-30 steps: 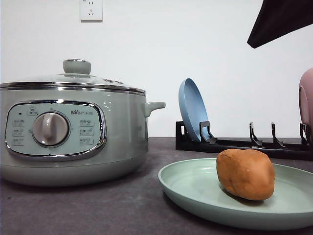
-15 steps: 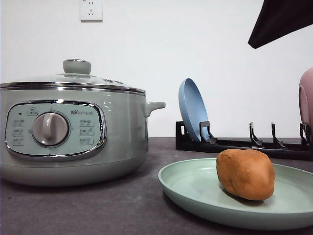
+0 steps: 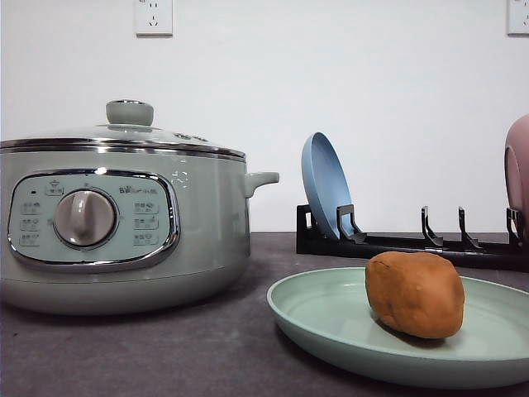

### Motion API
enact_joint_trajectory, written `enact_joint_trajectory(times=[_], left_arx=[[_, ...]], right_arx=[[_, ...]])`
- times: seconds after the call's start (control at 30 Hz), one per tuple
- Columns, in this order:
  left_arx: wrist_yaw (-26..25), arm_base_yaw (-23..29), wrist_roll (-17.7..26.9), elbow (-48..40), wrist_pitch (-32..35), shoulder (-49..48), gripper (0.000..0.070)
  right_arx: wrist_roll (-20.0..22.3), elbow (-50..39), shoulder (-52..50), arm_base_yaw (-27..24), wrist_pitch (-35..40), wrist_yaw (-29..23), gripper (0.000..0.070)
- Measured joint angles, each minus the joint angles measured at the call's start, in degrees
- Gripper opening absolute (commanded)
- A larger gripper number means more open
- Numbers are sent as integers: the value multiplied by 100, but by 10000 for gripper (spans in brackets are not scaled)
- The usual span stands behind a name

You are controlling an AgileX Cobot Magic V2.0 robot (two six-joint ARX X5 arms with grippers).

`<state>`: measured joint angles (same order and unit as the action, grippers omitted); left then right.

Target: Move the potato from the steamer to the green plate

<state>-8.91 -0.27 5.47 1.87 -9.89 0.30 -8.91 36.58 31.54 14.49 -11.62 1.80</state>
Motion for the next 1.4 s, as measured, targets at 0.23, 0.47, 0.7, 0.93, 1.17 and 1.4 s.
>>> enact_joint_trajectory(times=[0.23,0.47,0.7,0.93,1.17,1.4], left_arx=[[0,0,-8,0,0,0,2],[0,0,-8,0,0,0,2],[0,0,-8,0,0,0,2],[0,0,-8,0,0,0,2],[0,0,-8,0,0,0,2],[0,0,-9,0,0,0,2]], right_arx=[[226,-1279,-1251,-767,895,2,1],[315,-2301,-2224,-1127,995,2,1],[315,-2910,-2714,-1161,1026,2,1],[314,-3439,-3034,-1161,1060,3,1],[309,-3567,-3125,-1161,668,3,1],[309,-3563,-3120,-1161,180,-1,1]])
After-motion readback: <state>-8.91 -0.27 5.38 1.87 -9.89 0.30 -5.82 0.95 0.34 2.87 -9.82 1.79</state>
